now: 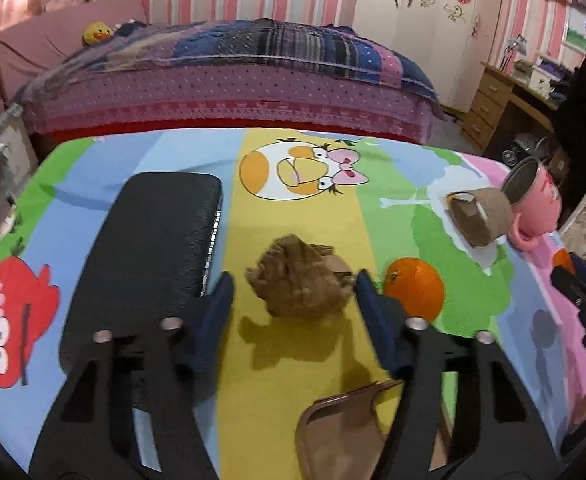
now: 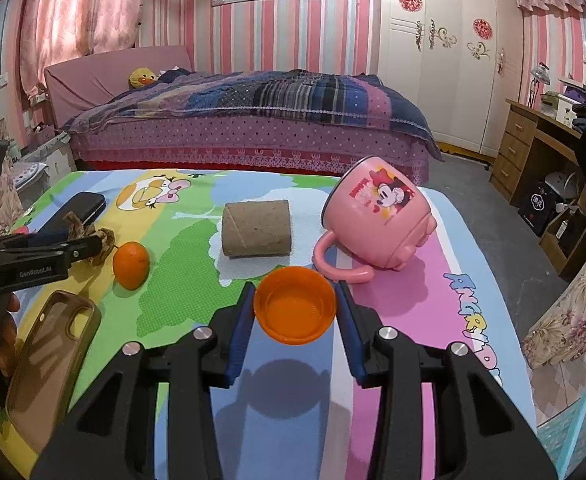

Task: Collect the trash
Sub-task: 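Grasp the crumpled brown paper with the left tool while the right tool holds the cap, then carry the brown paper and orange cap over the blue basket and release both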

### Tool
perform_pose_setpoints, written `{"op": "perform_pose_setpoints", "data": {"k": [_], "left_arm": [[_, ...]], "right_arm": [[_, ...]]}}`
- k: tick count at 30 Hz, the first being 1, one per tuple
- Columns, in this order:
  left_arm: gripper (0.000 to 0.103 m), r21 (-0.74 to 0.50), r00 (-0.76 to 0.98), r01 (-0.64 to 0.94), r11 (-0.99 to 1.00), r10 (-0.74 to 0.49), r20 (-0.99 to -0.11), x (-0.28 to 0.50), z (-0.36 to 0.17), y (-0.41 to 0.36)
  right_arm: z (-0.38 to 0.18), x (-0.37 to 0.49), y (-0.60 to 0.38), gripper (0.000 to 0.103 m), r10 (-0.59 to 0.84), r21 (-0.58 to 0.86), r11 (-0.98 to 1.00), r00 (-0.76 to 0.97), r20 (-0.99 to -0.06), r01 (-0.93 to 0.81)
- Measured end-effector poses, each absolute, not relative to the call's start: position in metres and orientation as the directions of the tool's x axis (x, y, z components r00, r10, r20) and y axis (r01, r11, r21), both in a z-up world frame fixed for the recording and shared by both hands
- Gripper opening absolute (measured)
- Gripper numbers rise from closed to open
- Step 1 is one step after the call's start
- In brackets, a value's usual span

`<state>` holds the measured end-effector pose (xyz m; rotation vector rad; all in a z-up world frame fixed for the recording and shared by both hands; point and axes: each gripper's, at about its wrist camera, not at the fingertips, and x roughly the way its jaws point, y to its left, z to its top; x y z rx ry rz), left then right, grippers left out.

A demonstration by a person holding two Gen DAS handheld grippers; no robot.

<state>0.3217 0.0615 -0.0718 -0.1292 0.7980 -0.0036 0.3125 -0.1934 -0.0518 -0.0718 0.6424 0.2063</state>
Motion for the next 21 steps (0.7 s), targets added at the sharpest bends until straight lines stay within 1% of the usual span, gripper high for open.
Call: {"op": "perform_pose_setpoints", "data": {"k": [3, 8, 11, 16, 21], "left_arm": [[0.048, -0.11, 0.703, -0.034, 0.993, -0.054, -0.709, 0.319, -0.071, 0.058], [0.047, -0.051, 0.727, -0.03, 0.998, -0.013, -0.686, 0.31, -0.058, 0.05], [0.047, -0.043, 0.754, -0.032, 0.999, -0.004, -0.657, 0.297, -0.041, 0.048], [0.047, 0.006, 0.814, -0.017, 1.0, 0.017, -0.58, 0.26, -0.004, 0.033], [0.047, -0.022, 0.843, 0.0, 1.0, -0.012, -0.537, 0.227, 0.021, 0.021]], "right_arm": [[-0.051, 0.31, -0.193, 0.04, 0.169, -0.001, 0.977, 0.781, -0.601, -0.212], [-0.04, 0.303, -0.191, 0.04, 0.149, -0.032, 0.978, 0.789, -0.596, -0.208], [-0.026, 0.293, -0.193, 0.04, 0.142, -0.039, 0.979, 0.804, -0.577, -0.201], [-0.005, 0.269, -0.195, 0.04, 0.129, -0.062, 0.979, 0.825, -0.55, -0.195], [0.014, 0.24, -0.205, 0.04, 0.127, -0.05, 0.982, 0.841, -0.527, -0.18]]}}
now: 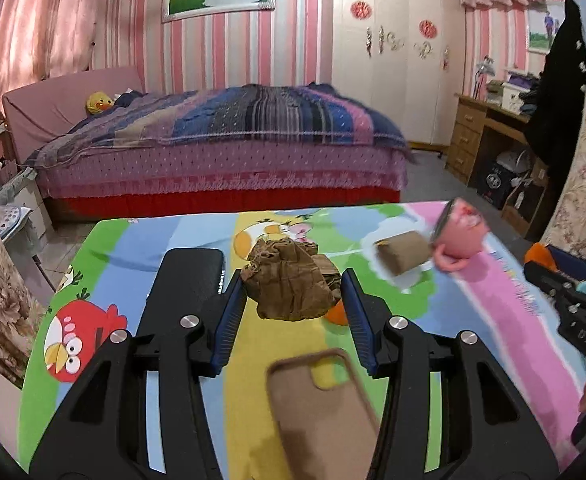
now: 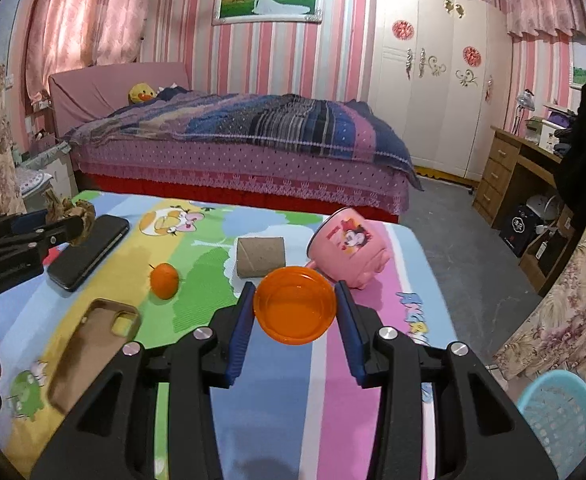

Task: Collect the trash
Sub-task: 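Carry the brown paper and orange cap over the blue basket and release both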

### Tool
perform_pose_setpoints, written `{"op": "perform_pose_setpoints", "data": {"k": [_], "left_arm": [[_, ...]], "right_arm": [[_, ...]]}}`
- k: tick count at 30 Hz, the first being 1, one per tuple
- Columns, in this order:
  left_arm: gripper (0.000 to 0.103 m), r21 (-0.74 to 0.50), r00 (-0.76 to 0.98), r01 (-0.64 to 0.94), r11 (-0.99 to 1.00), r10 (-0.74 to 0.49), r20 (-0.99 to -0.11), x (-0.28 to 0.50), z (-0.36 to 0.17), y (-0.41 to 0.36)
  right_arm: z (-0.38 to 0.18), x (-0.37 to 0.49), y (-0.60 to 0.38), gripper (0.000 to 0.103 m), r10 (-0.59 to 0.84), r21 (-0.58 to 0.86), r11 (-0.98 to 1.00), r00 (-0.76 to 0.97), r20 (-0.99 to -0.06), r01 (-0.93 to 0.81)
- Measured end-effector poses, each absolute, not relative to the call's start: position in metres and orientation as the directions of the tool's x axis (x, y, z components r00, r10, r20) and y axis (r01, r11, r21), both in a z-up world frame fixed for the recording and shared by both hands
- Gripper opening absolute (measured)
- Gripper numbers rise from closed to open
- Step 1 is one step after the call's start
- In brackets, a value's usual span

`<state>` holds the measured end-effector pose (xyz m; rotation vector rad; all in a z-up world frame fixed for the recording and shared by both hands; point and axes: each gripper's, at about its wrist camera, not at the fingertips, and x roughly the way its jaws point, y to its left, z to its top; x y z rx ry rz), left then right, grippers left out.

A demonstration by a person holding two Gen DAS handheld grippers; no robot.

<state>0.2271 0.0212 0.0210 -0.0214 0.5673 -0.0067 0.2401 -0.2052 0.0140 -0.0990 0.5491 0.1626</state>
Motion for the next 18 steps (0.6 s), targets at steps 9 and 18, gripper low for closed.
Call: {"op": "perform_pose_setpoints", "data": {"k": [9, 18], "left_arm": [[0.047, -0.067, 0.863, 0.032, 0.997, -0.061, -0.501, 0.173, 0.032, -0.013], [0.047, -0.038, 0.845, 0.095, 0.995, -0.1, -0.525, 0.136, 0.015, -0.062]], "right_arm": [[0.021, 0.174, -0.254, 0.04, 0.063, -0.029, 0.995, 0.852, -0.52, -0.091], [0.026, 0.148, -0.289, 0.04, 0.022, -0.015, 0.999, 0.868, -0.496, -0.034]]}}
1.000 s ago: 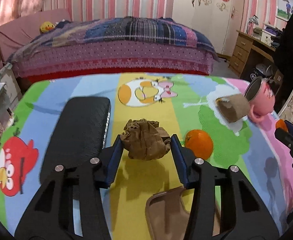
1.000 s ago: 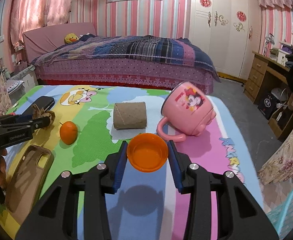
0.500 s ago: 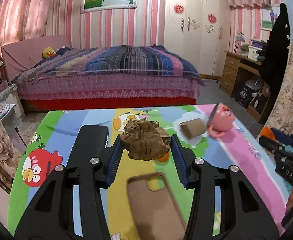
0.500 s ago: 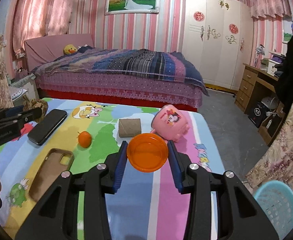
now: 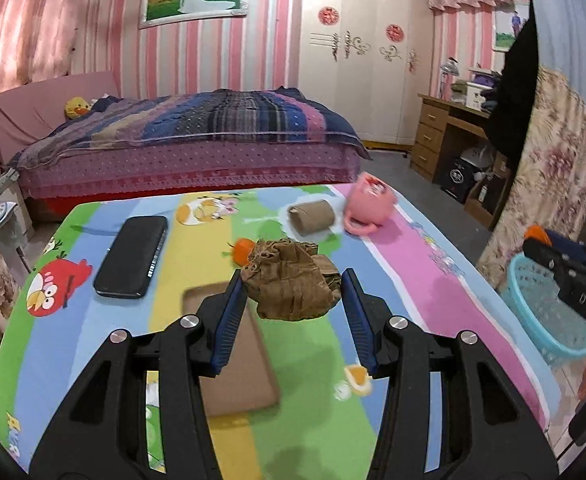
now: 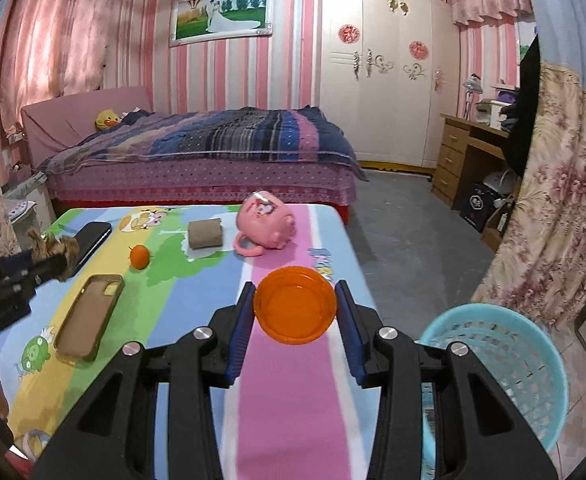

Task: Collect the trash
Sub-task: 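Carry the brown paper and orange cap over the blue basket and release both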

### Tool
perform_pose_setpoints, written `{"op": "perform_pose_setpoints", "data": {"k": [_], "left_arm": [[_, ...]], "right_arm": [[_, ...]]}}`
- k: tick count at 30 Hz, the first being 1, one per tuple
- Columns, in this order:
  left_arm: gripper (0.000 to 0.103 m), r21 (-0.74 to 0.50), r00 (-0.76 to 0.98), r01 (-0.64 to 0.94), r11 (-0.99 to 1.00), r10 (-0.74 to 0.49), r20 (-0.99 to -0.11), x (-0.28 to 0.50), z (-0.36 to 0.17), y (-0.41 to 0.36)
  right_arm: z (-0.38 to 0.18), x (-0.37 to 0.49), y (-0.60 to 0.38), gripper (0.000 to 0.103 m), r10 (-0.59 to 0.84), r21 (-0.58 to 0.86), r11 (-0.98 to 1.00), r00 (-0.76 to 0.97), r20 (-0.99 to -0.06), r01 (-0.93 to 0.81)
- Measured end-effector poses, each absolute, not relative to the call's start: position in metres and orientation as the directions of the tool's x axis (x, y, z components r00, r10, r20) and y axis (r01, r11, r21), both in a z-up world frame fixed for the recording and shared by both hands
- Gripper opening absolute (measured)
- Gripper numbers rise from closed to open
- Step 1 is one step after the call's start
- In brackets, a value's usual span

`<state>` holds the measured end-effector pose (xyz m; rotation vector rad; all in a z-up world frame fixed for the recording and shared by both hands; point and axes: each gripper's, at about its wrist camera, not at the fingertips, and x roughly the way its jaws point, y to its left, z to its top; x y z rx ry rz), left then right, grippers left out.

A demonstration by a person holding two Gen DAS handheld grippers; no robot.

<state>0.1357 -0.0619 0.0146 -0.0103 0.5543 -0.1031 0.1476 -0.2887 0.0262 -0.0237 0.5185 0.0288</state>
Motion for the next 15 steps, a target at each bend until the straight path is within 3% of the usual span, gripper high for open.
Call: {"op": "perform_pose_setpoints", "data": {"k": [15], "left_arm": [[0.047, -0.089, 0.849, 0.174, 0.981, -0.195, -0.491, 0.121, 0.024, -0.118]], "right_arm": [[0.03, 0.107, -0.374, 0.04, -0.092, -0.013, 0.995, 0.876, -0.473, 0.097]]}}
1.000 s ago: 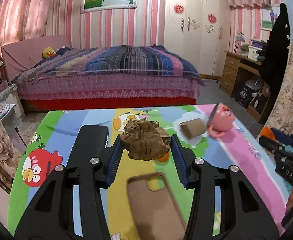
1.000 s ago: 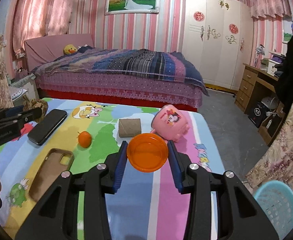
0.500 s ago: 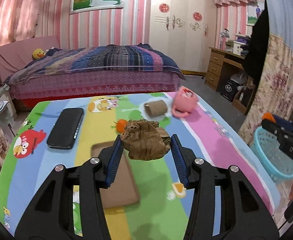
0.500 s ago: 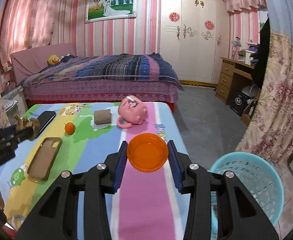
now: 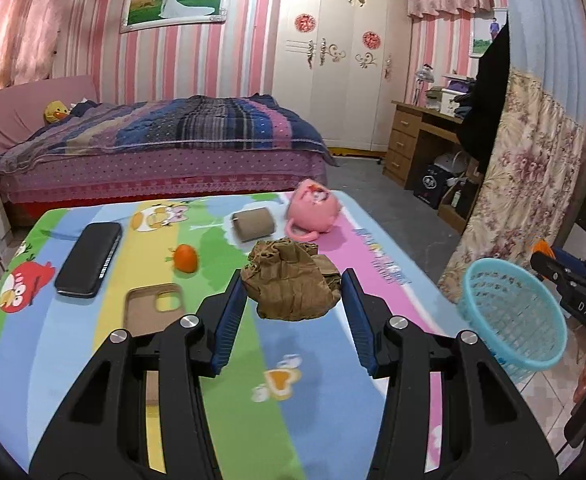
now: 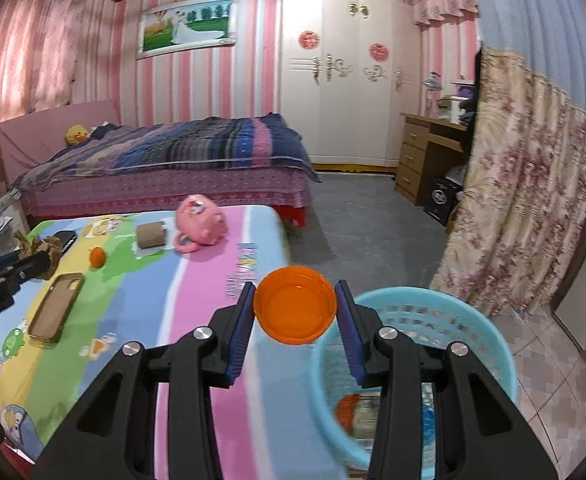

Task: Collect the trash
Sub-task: 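Carry the brown paper and orange cap over the blue basket and release both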

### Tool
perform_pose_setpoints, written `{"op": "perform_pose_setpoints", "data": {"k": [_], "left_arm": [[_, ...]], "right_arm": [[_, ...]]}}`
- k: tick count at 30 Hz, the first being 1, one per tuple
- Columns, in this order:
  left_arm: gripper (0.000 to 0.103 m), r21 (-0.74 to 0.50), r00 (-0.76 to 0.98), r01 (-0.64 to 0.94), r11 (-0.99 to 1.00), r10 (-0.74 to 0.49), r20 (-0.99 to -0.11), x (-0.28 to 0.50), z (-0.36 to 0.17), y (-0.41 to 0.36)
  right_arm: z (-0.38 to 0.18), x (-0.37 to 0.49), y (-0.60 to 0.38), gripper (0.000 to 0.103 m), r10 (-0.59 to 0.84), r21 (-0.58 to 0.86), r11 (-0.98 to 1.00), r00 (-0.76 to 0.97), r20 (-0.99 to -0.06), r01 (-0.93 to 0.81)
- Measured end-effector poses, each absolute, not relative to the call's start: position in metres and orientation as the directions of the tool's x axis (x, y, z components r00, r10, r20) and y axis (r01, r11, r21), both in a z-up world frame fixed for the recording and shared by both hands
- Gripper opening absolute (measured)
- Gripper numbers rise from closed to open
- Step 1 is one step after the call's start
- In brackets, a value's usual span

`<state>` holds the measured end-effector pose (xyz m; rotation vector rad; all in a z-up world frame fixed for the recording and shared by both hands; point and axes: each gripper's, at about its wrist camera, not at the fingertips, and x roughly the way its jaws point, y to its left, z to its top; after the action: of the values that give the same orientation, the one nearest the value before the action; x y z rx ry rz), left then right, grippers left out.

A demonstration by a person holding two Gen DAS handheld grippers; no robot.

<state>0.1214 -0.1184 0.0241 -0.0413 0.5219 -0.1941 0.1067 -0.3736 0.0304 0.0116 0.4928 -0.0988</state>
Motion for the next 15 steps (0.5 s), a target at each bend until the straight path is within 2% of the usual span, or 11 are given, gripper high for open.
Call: {"op": "perform_pose_setpoints", "data": {"k": [15], "left_arm": [[0.048, -0.086, 0.836, 0.245, 0.966, -0.256, -0.485, 0.121, 0.021, -0.177]], "right_arm": [[0.017, 0.086, -0.44, 0.04, -0.192, -0.023, 0.978, 0.849, -0.491, 0.208]]}}
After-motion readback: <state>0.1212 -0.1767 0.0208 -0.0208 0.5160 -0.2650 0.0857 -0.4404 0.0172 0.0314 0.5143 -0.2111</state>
